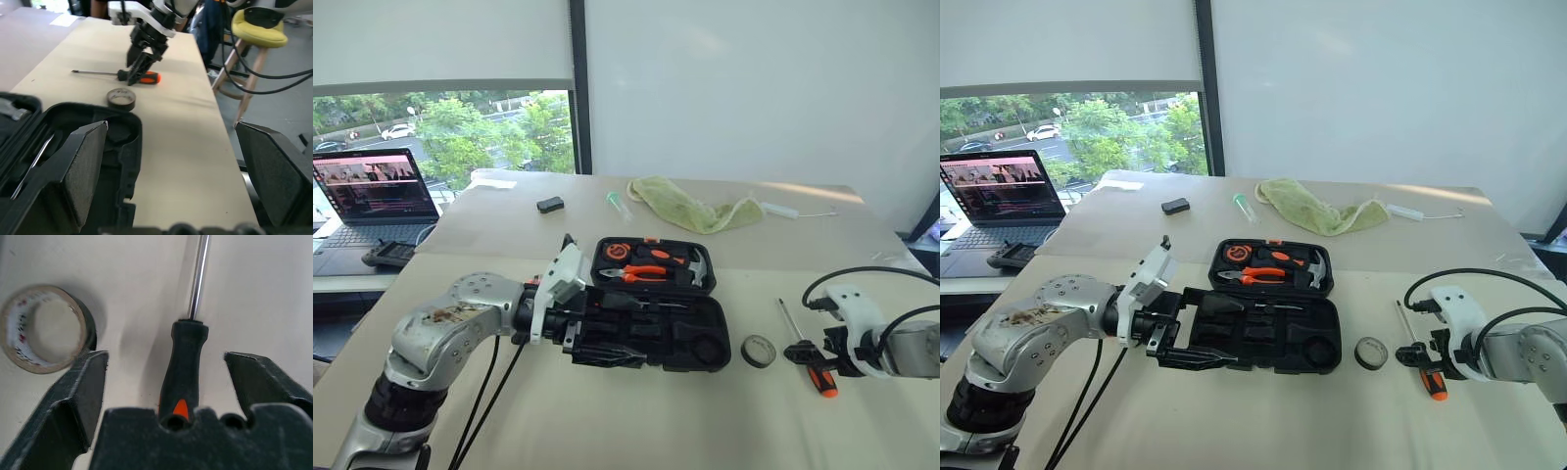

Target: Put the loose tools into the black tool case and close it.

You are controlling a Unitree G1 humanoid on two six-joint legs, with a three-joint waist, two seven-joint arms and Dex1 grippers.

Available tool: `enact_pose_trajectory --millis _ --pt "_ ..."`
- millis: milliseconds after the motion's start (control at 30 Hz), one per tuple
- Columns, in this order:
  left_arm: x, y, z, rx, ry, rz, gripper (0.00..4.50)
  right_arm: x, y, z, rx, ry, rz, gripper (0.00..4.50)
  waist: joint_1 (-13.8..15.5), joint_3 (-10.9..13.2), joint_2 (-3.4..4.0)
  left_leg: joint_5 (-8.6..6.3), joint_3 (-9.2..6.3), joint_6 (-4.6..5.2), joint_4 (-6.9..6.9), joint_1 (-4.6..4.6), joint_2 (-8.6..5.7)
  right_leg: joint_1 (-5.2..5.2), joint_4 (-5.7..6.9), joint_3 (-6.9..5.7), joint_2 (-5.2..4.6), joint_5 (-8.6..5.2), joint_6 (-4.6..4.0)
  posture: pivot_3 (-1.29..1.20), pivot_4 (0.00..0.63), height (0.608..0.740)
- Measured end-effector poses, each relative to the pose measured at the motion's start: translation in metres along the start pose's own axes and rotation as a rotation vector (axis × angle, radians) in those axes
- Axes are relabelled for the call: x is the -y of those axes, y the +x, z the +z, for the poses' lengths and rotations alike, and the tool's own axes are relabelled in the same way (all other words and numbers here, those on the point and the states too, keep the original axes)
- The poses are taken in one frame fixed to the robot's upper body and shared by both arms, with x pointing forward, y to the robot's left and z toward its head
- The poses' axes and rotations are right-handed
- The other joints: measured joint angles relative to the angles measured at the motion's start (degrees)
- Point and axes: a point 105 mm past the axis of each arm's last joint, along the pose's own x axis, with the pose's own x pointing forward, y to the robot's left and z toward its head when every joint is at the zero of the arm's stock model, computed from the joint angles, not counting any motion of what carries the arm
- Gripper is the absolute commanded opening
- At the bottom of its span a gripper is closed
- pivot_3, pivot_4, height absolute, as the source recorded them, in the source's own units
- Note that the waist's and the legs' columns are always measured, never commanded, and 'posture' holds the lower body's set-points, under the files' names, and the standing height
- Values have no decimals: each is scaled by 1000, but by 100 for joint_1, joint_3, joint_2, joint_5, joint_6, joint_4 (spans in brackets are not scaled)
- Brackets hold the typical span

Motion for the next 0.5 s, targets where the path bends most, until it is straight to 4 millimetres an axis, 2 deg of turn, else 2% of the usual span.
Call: enact_pose_trajectory --millis 167,233,400,433,467,500 --pt "2 1 1 5 4 18 4500 5 5 -8 -23 -27 -17 1350 -12 0 1 1 0 -1 0 2 0 0 3 0 1 1 2 0 150 740" --pt "2 0 1 13 -3 21 4500 6 5 -8 -15 -74 -34 910 -12 0 2 1 0 -2 0 3 1 0 5 0 1 1 2 0 150 740" --pt "1 -8 -10 25 -60 71 4500 0 3 -5 72 -225 -42 906 -17 6 11 2 1 -4 1 6 1 -1 6 3 3 1 2 0 150 740" --pt "0 -9 -12 27 -69 85 4500 -3 0 0 99 -257 -34 906 -24 8 15 2 4 -4 1 6 1 -2 8 6 3 2 2 0 150 740" --pt "-3 -12 -12 45 -52 117 4500 -12 -8 16 169 -320 -15 906 -48 13 23 3 6 -6 1 6 2 -5 8 9 5 5 0 0 150 740" --pt "-4 -14 -12 53 -45 132 4500 -16 -13 25 202 -345 -8 906 -63 17 29 5 8 -8 1 8 2 -7 8 12 6 8 -1 0 150 740"
